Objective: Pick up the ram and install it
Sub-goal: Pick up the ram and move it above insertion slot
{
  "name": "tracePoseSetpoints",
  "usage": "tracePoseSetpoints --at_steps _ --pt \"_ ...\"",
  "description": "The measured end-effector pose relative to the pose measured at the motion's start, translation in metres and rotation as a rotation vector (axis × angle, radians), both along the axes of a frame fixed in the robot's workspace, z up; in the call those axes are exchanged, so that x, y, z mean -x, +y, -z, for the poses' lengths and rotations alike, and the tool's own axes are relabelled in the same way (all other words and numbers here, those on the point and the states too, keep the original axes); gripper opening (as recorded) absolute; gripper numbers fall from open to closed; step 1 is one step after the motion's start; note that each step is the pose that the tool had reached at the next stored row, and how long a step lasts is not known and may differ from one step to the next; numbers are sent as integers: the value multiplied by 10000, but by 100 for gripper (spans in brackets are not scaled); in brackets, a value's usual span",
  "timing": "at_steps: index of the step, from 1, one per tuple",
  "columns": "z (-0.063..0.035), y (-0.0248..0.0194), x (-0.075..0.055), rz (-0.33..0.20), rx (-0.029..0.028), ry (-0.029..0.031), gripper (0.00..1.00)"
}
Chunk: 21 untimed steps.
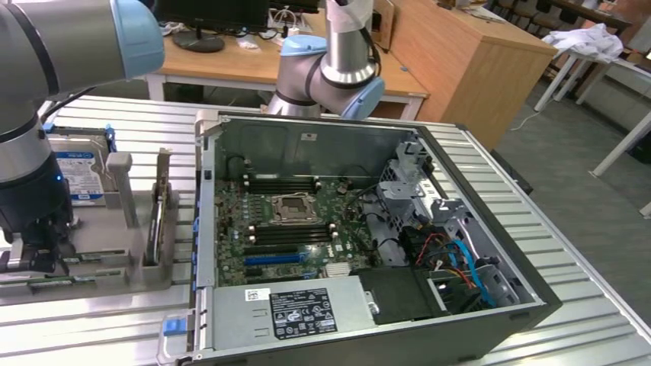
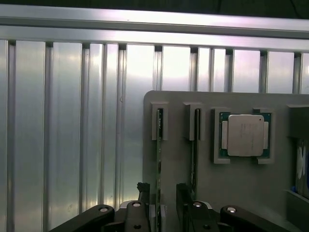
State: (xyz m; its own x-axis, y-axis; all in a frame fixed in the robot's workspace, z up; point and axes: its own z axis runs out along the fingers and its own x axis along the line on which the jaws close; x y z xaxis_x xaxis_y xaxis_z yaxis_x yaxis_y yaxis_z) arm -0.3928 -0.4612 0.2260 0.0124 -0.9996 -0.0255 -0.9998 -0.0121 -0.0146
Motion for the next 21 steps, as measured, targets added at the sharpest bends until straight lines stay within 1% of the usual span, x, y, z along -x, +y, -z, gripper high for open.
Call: tracePoseSetpoints --at_steps 9,21 --pt "10 -5 1 0 -1 -1 36" --pt "129 -5 0 0 -1 -1 36"
